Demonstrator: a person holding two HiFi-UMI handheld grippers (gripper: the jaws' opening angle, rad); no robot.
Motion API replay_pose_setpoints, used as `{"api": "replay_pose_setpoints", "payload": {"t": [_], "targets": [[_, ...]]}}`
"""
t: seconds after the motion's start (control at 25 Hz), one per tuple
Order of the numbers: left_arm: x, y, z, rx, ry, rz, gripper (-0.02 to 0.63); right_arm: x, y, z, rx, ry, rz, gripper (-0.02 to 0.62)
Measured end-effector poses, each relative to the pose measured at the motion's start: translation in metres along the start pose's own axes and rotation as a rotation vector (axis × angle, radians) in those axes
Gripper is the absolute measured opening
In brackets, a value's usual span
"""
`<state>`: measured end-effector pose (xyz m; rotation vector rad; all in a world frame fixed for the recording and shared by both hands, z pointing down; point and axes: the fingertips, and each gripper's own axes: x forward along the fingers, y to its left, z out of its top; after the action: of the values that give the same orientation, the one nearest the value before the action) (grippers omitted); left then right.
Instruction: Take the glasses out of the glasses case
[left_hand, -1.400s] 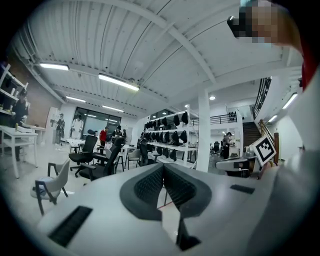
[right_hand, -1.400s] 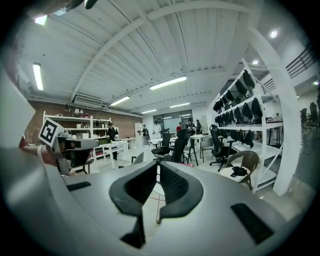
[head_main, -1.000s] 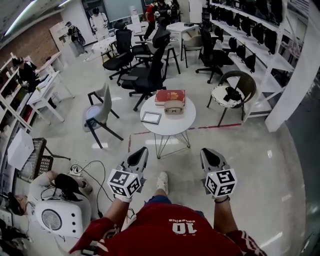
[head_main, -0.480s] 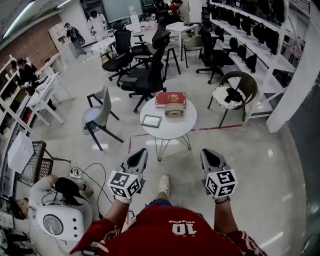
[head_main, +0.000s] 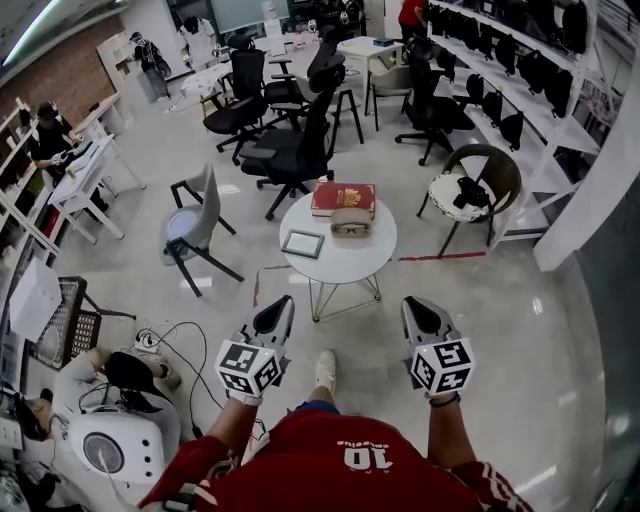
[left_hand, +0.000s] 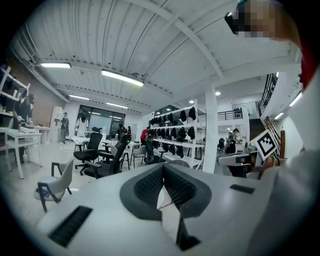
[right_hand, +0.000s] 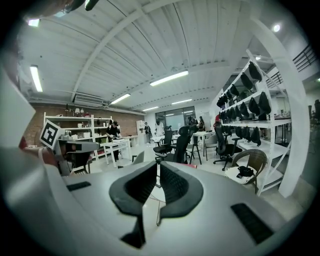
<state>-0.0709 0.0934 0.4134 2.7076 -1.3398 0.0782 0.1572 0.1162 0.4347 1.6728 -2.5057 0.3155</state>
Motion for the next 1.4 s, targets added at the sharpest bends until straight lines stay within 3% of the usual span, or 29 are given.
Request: {"api": "replay_pose_setpoints", "payload": {"t": [0.64, 1.4], "targets": [[0.08, 0.072, 0.019, -0.008, 0.001, 0.038, 0.009, 0.101, -0.032, 0.031, -0.003, 0.016, 0.04, 0.029], [0.182, 0.176, 0.065, -0.019, -0.041, -0.027, 0.009, 0.231, -0.047, 0.095, -0.057, 0.029, 0.005, 0.029]]}}
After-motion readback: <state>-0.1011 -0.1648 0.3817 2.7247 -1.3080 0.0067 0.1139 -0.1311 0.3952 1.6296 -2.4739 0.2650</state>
